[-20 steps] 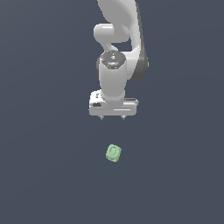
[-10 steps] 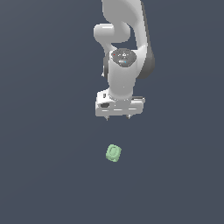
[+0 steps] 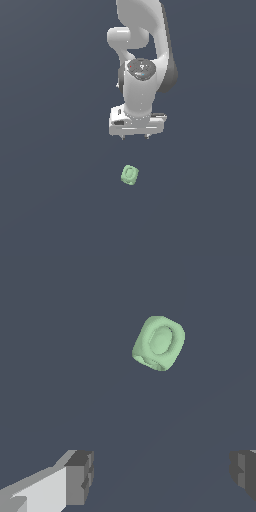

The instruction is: Pick up the object and move it to a goal position.

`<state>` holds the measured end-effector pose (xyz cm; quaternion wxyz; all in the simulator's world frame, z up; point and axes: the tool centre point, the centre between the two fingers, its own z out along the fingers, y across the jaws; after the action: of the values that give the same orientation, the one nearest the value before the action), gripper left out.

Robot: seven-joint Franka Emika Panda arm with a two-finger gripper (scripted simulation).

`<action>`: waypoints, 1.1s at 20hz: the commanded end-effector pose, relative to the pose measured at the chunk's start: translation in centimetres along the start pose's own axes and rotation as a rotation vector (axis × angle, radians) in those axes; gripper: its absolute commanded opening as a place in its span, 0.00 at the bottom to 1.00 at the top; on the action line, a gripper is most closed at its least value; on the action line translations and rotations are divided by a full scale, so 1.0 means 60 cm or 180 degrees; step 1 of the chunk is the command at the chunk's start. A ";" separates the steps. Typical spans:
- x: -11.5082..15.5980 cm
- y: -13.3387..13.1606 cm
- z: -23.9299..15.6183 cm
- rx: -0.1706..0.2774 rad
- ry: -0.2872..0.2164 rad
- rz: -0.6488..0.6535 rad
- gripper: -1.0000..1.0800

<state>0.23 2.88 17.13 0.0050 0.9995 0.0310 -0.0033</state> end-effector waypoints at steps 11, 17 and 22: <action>0.087 0.020 0.051 0.0032 0.0004 0.0619 0.96; 0.135 0.033 0.090 0.0038 0.0008 0.1004 0.96; 0.160 0.040 0.115 0.0038 0.0011 0.1223 0.96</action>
<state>9.48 1.12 10.61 -0.0004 0.9886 -0.1504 -0.0013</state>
